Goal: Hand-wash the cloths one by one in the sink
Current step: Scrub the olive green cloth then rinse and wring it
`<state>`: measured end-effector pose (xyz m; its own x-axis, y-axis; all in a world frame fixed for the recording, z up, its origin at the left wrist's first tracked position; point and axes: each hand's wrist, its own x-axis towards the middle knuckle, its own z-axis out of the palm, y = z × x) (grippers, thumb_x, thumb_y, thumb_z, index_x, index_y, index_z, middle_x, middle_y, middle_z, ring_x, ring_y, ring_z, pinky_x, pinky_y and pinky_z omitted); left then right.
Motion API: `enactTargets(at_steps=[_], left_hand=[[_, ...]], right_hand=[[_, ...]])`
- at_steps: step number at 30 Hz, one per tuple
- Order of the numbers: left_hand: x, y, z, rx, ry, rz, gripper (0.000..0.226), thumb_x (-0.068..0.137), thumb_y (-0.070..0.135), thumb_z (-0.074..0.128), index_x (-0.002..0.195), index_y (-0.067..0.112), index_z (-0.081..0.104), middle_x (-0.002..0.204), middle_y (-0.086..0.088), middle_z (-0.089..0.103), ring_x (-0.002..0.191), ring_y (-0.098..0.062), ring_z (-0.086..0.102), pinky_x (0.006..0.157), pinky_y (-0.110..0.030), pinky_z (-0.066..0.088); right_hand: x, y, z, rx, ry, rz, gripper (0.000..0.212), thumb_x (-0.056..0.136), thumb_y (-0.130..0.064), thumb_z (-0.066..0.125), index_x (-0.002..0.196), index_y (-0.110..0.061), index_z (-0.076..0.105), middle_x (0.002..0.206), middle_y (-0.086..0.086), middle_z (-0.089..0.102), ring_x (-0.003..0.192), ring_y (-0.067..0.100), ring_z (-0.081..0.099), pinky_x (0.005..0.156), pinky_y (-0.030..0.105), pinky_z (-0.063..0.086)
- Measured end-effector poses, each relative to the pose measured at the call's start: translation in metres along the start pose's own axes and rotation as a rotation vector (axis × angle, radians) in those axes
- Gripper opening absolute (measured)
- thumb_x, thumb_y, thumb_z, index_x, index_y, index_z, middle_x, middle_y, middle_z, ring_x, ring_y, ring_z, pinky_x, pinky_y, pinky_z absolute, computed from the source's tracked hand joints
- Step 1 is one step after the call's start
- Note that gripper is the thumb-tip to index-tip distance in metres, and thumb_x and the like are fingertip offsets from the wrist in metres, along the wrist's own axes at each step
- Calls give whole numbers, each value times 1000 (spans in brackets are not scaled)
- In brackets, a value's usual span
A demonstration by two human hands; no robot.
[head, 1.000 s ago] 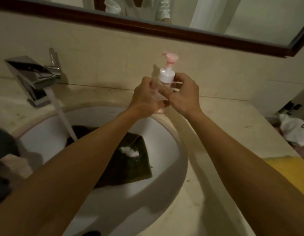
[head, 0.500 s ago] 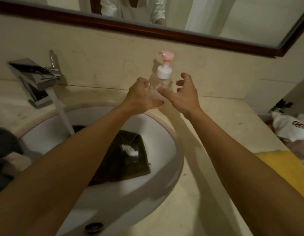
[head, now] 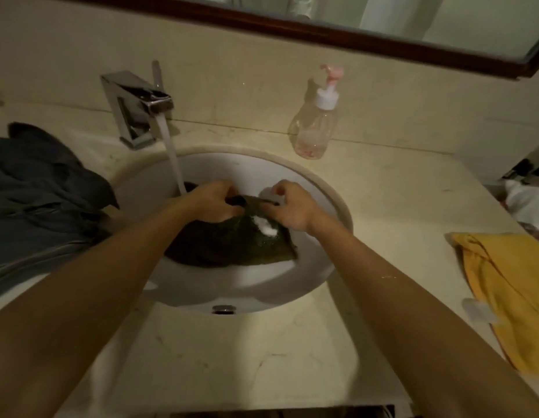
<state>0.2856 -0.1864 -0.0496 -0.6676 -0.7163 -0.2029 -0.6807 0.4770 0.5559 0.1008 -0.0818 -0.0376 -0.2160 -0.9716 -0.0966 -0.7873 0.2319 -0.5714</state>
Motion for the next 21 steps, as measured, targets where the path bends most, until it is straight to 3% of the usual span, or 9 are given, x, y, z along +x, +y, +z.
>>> enactTargets(at_steps=[2,4,7,9,11,13,16,19,21], left_hand=[[4,-19,5,148,-87,-59,44,97,41,62,133,18,53,134,-9,57,118,-28,55,101,-42,46],[13,-39,15,319,-194,-110,68,99,55,50,153,17,34,158,-12,33,142,-37,33,117,-48,29],[21,-70,34,469,-339,-220,91,95,73,32,161,22,-5,166,-11,-17,153,-38,-11,122,-50,-1],[28,-85,45,516,-360,-265,98,90,81,28,159,25,-15,163,-9,-27,151,-37,-21,122,-54,-9],[35,-91,57,524,-302,-242,98,89,81,26,159,24,-14,165,-9,-23,151,-37,-21,121,-60,-6],[37,-83,60,508,-226,-198,87,96,68,31,160,19,0,167,-12,-8,153,-38,-9,121,-61,6],[32,-61,55,391,-83,-91,47,100,32,48,141,11,42,149,-16,38,133,-36,41,107,-45,39],[34,-53,47,96,75,-136,19,102,21,43,105,6,54,126,-20,59,109,-35,57,92,-39,46],[37,-44,40,-197,174,-235,29,105,26,34,114,7,54,129,-15,58,113,-32,56,100,-40,43]], right_hand=[[14,6,20,-147,-194,-10,49,94,-43,70,133,-18,53,123,5,56,113,27,60,77,27,47],[28,14,42,-325,-365,-5,76,90,-58,67,152,-23,41,147,5,49,135,31,49,104,40,47],[45,27,66,-499,-539,35,96,88,-74,56,163,-29,17,170,0,19,156,32,15,121,58,26],[55,38,73,-603,-527,50,93,95,-74,44,165,-29,5,173,-5,-2,159,27,-4,124,62,13],[61,40,76,-642,-432,44,79,102,-65,34,166,-26,7,173,-3,-2,159,23,-7,122,65,9],[63,31,85,-622,-350,19,69,105,-50,42,164,-20,20,170,3,13,157,26,8,121,64,16],[63,14,97,-461,-253,18,51,101,-36,56,147,-14,49,150,13,46,135,35,47,109,43,43],[60,-3,92,25,-238,132,37,112,-22,35,126,0,61,130,21,63,112,32,62,93,32,46],[62,-12,83,421,-106,257,38,113,-21,30,117,1,61,117,22,66,106,32,64,97,35,52]])
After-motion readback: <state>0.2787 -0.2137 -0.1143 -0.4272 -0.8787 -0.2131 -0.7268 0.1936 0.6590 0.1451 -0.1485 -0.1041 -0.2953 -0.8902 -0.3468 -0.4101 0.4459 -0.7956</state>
